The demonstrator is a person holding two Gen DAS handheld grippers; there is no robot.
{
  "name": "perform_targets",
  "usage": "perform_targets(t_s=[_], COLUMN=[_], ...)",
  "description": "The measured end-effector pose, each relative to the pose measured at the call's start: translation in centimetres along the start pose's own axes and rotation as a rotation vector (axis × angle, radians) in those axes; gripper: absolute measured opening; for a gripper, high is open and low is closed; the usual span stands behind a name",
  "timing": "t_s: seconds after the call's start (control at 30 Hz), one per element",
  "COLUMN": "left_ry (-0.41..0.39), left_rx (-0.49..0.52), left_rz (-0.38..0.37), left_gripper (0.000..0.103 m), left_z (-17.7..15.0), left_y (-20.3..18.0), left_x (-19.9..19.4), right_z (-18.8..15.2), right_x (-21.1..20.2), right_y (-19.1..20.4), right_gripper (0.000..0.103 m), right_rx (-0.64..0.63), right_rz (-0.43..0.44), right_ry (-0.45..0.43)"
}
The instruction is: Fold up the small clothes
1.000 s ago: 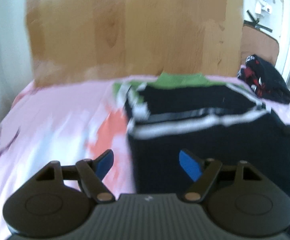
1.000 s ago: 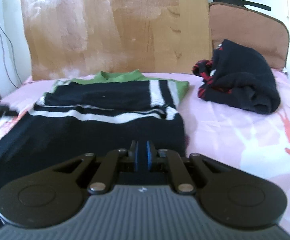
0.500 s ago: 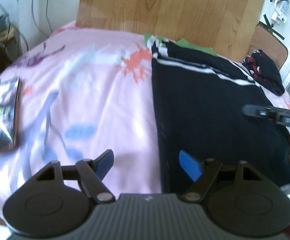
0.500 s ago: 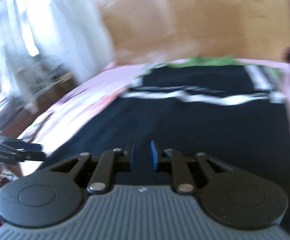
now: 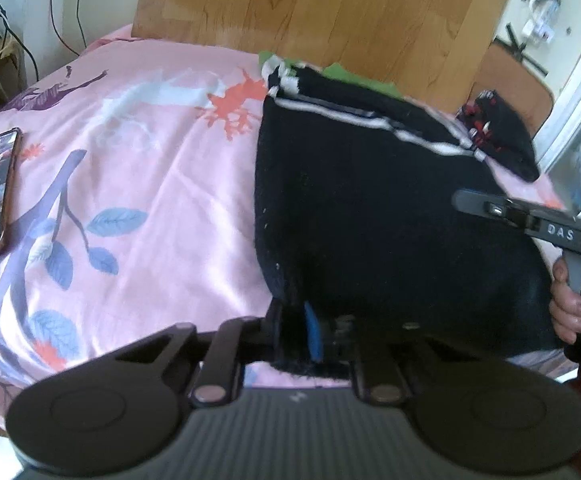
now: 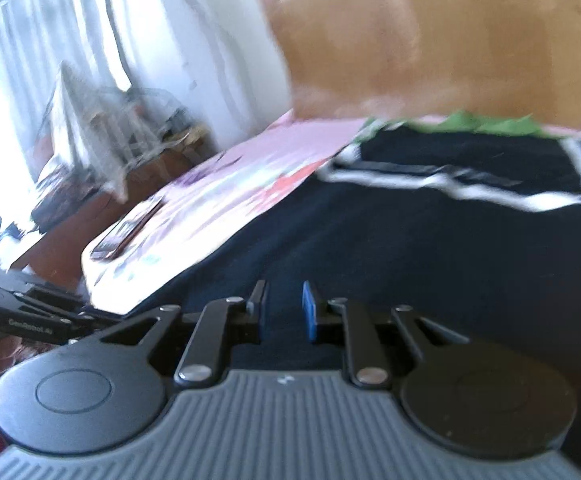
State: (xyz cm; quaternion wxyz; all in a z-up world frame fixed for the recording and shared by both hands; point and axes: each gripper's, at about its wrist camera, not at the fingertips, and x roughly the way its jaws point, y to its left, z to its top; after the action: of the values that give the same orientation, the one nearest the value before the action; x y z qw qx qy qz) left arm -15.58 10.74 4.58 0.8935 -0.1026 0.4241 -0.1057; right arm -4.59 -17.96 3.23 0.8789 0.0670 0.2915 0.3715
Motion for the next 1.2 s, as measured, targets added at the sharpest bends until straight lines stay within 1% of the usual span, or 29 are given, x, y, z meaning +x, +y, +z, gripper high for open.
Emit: perform_targets(t_s=[0.07, 0.13, 0.23, 0.3, 0.33, 0.37, 0.4, 0.43, 0.47, 0.5, 0.57, 0.6, 0.63, 0.67, 0.7, 0.73, 0.77, 0.83, 0.87, 0.9, 1.0, 1.07, 1.1, 1.17, 1.2], left_ry=[-0.02, -0.031, -0.021, -0.006, 0.006, 0.015, 0.022, 0.03, 0.043, 0.051, 0.056, 0.058, 0.067, 0.068, 0.065, 0.064, 0.057, 0.035, 0.012, -0.009, -0.092, -0.144, -0.166, -0.197, -0.211], left_rx=[-0.027, -0.052, -0.049, -0.037, -0.032, -0.028, -0.023, -0.016, -0.01, -0.005, 0.022, 0.036, 0.046, 0.045, 0.045, 0.038, 0.016, -0.039, -0.069, -0.088, -0.153, -0.169, -0.164, -0.157, -0.158], left_rz=[-0.039, -0.062, -0.062, -0.051, -0.045, -0.037, -0.026, -0.013, -0.002, -0.002, 0.002, 0.005, -0.009, -0.024, -0.027, -0.03, -0.046, -0.077, -0.1, -0.118, -0.194, -0.23, -0.235, -0.23, -0.211], left_gripper=[0.012, 0.012, 0.014, 0.016, 0.025, 0.031, 0.044, 0.051, 0.051, 0.051, 0.046, 0.027, 0.014, 0.013, 0.012, 0.012, 0.012, 0.012, 0.012, 0.012, 0.012, 0.012, 0.012, 0.012, 0.013], left_z=[0.4, 0.7, 1.0, 1.1, 1.2, 1.2, 1.3, 1.3, 1.3, 1.3, 1.2, 1.1, 1.0, 1.0, 1.0, 1.1, 1.3, 1.9, 2.4, 2.9, 5.2, 7.7, 9.1, 12.8, 14.6], left_y=[0.6, 1.1, 1.5, 1.3, 1.2, 1.2, 1.3, 1.3, 1.4, 1.5, 1.2, 1.0, 0.8, 0.6, 0.5, 0.6, 0.9, 1.7, 2.2, 2.5, 3.2, 3.1, 2.8, 2.2, 1.9], left_x=[-0.6, -0.9, -0.6, 0.0, 0.4, 0.7, 1.0, 1.2, 1.5, 1.7, 1.6, 1.7, 1.8, 1.8, 1.8, 1.8, 1.6, 1.1, 0.6, 0.3, -0.4, 0.1, 0.5, 2.2, 3.3], right_z=[-0.2, -0.6, -2.3, -3.9, -4.7, -5.5, -6.2, -6.8, -7.4, -7.9, -8.8, -9.3, -9.6, -9.8, -10.0, -10.1, -10.2, -9.8, -9.4, -9.0, -6.8, -5.0, -3.9, -1.5, -0.1], right_x=[-2.4, -5.2, -9.2, -11.4, -12.5, -13.4, -14.1, -14.8, -15.3, -15.4, -15.6, -15.7, -15.8, -15.6, -15.3, -14.6, -13.9, -13.3, -13.3, -13.6, -14.5, -14.3, -13.9, -12.9, -12.0], right_y=[-1.6, -3.5, -5.9, -6.8, -7.2, -7.6, -7.8, -8.0, -7.9, -7.6, -7.4, -7.1, -6.9, -6.7, -6.5, -6.3, -6.1, -6.4, -6.8, -7.3, -8.7, -9.9, -10.6, -12.4, -13.4], right_gripper=[0.025, 0.028, 0.032, 0.035, 0.037, 0.04, 0.042, 0.044, 0.048, 0.049, 0.05, 0.05, 0.05, 0.044, 0.034, 0.017, 0.012, 0.011, 0.01, 0.01, 0.01, 0.01, 0.01, 0.01, 0.01], right_rx=[0.018, 0.052, 0.116, 0.165, 0.201, 0.238, 0.269, 0.288, 0.301, 0.309, 0.324, 0.33, 0.336, 0.344, 0.349, 0.346, 0.335, 0.349, 0.365, 0.377, 0.414, 0.436, 0.443, 0.445, 0.456], right_rz=[-0.063, -0.128, -0.219, -0.254, -0.258, -0.254, -0.244, -0.236, -0.231, -0.226, -0.211, -0.194, -0.169, -0.128, -0.088, -0.066, -0.061, -0.03, -0.018, -0.004, 0.016, -0.01, -0.03, -0.086, -0.121], right_ry=[-0.038, -0.056, -0.039, -0.017, -0.009, -0.002, 0.009, 0.017, 0.026, 0.04, 0.08, 0.084, 0.086, 0.094, 0.107, 0.122, 0.136, 0.117, 0.093, 0.063, -0.076, -0.149, -0.187, -0.246, -0.269])
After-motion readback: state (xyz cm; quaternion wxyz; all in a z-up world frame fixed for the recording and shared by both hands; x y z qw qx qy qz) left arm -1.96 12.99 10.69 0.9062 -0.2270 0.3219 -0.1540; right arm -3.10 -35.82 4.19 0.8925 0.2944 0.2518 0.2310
